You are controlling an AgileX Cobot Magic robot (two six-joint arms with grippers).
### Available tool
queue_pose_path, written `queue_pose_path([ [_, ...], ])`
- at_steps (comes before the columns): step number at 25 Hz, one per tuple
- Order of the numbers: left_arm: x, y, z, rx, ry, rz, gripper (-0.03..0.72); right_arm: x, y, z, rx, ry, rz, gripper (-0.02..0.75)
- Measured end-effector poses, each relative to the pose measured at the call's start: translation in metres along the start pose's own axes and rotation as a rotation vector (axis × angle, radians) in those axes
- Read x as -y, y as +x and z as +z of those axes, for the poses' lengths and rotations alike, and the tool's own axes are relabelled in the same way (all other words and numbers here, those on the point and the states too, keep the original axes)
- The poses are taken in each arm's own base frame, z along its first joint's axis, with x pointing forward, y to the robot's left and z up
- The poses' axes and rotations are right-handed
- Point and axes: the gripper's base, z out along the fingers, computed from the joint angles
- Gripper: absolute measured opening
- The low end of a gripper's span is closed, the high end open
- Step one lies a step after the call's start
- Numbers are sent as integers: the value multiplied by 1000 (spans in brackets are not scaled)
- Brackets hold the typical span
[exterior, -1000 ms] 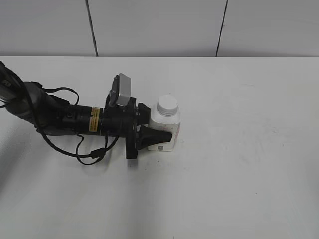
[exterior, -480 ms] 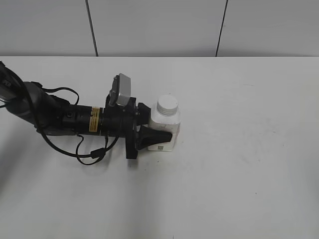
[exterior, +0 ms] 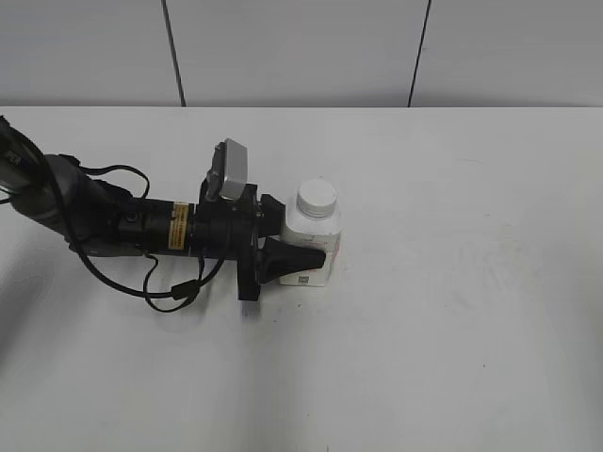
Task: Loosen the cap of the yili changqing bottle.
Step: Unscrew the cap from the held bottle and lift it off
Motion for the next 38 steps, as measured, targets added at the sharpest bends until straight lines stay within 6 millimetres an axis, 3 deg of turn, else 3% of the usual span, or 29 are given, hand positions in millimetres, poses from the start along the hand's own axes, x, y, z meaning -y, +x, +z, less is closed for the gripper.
queue_pose_path([
  [9, 0, 0, 0, 1, 0, 0, 376, -10, -51, 16, -194, -81, 116, 545],
  [12, 0, 0, 0, 1, 0, 0, 376, -11, -75, 30, -288, -80, 164, 545],
  [17, 0, 0, 0, 1, 0, 1, 376, -15, -116, 42, -299, -110, 209, 545],
  [28, 0, 0, 0, 2, 1, 1, 376, -28, -185, 117, -428, -197, 283, 510],
  [32, 0, -1, 0, 2, 1, 1, 376, -56, -201, 141, -467, -233, 248, 508],
  [38, 0, -1, 0, 2, 2, 1, 376, -119, -215, 174, -521, -292, 169, 508],
])
